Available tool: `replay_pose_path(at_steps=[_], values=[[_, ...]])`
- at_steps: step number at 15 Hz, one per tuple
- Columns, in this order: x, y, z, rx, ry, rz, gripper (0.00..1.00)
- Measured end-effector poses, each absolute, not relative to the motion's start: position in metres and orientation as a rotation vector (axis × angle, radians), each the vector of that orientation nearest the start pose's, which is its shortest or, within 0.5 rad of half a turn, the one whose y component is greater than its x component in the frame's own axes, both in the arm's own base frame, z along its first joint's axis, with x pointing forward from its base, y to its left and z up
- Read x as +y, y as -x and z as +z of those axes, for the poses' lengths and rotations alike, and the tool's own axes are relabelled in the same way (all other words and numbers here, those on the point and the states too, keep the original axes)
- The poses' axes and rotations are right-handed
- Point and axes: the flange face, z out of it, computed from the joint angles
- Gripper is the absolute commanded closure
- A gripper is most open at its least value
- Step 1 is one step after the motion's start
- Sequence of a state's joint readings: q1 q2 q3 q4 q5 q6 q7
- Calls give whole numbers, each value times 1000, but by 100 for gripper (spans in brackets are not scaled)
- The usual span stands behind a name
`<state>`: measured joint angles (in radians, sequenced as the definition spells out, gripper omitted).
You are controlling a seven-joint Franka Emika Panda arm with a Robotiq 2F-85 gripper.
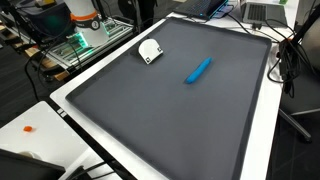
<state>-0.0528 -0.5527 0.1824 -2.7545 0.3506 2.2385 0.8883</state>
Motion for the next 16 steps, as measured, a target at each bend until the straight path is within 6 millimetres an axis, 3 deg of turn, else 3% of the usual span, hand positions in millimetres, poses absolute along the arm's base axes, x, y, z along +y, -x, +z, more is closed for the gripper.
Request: replay_pose_path(at_steps=[7,16], values=[[41,-370,329,1814,2368,181,0],[24,-378,271,1955,2242,302,0]])
